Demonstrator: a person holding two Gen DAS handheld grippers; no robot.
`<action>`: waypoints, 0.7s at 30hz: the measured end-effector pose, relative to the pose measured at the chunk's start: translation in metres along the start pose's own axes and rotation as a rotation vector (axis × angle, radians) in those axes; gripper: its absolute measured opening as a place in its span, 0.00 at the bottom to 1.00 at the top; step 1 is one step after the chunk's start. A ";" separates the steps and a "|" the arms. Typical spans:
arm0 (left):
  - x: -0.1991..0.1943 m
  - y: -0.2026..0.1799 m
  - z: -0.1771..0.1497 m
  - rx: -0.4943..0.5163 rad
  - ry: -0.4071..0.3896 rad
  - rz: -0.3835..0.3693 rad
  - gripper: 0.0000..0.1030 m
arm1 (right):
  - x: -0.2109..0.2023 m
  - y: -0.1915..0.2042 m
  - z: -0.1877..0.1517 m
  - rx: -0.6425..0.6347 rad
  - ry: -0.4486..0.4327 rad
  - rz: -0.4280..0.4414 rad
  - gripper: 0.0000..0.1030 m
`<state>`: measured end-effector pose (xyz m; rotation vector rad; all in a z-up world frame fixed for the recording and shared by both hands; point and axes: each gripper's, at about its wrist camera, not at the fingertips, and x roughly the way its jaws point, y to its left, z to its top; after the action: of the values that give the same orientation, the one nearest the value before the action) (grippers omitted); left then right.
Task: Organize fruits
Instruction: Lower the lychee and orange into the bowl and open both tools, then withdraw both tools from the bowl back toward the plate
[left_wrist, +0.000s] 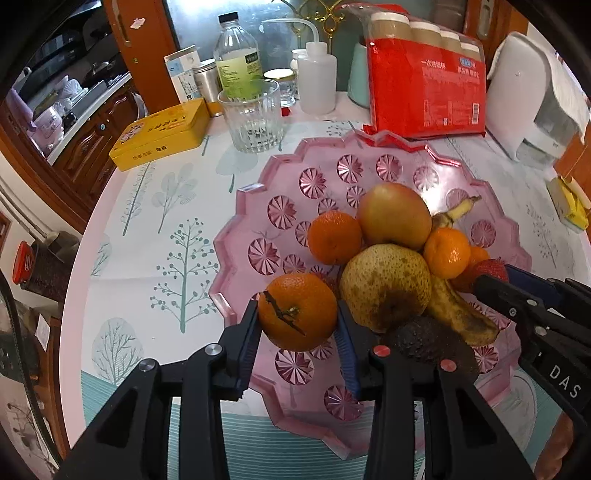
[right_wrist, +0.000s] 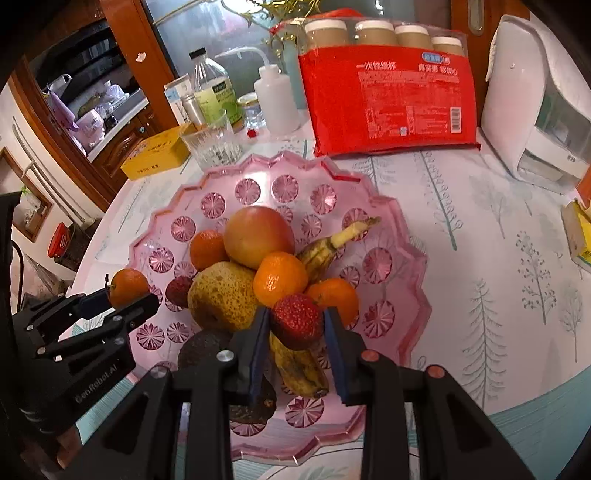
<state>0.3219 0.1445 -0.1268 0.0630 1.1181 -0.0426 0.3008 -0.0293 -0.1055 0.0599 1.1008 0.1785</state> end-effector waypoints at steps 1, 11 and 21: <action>0.000 -0.001 0.000 0.002 0.000 0.000 0.37 | 0.001 0.000 -0.001 0.003 0.004 0.004 0.30; -0.021 -0.007 -0.004 0.022 -0.059 0.063 0.80 | -0.013 0.002 -0.004 0.001 -0.032 0.024 0.42; -0.044 -0.009 -0.013 0.012 -0.067 0.041 0.86 | -0.037 0.001 -0.010 0.011 -0.060 0.044 0.42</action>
<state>0.2906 0.1362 -0.0932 0.0942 1.0497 -0.0148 0.2757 -0.0354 -0.0776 0.0985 1.0413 0.2092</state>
